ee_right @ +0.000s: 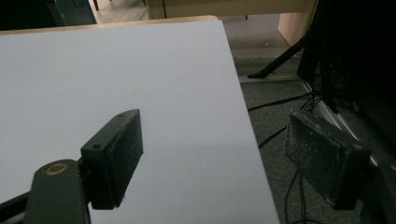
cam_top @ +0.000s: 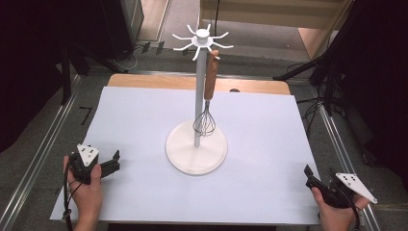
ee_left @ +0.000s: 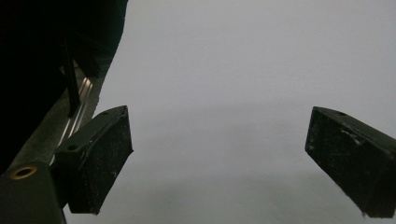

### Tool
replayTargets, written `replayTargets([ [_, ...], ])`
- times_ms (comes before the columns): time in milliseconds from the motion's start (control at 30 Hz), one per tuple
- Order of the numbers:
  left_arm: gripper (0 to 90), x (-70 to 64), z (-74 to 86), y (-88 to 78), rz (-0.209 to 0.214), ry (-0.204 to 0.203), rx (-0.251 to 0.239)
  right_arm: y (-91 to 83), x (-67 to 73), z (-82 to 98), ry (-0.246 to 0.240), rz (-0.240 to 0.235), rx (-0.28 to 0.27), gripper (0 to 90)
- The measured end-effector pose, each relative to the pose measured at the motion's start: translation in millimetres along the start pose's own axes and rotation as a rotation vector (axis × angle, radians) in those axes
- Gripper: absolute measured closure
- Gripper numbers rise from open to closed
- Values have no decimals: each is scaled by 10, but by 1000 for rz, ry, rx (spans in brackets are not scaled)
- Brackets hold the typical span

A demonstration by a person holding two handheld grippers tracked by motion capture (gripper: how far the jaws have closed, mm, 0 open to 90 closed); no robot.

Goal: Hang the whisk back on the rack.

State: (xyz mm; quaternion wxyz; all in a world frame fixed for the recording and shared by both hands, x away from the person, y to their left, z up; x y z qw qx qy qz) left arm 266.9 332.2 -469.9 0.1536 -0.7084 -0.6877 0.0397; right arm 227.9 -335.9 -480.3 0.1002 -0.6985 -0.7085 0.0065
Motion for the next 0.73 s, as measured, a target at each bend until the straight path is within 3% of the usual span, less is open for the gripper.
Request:
replayTargets([
  [167,78,11,1,-2,0,-11,-2,-67,-91,-4,12,13,-14,204],
  [400,78,20,1,-3,-3,-19,-3,-67,-114,94,15,12,5,204],
  [567,78,19,1,-3,-3,-18,-2,-65,-160,107,72,17,18,211],
  [733,78,17,1,-1,-5,-17,-4,-53,-142,110,56,21,26,220],
])
Point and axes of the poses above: each handheld gripper's, and its own axes: y roughly forward along the jaws, z roughly out of its underside, x roughly to its left, the point moved 1 cm from there along y, roughly forward along the jaws, and after that the axes turned 15 degrees about -x, right-handed, at the moved point
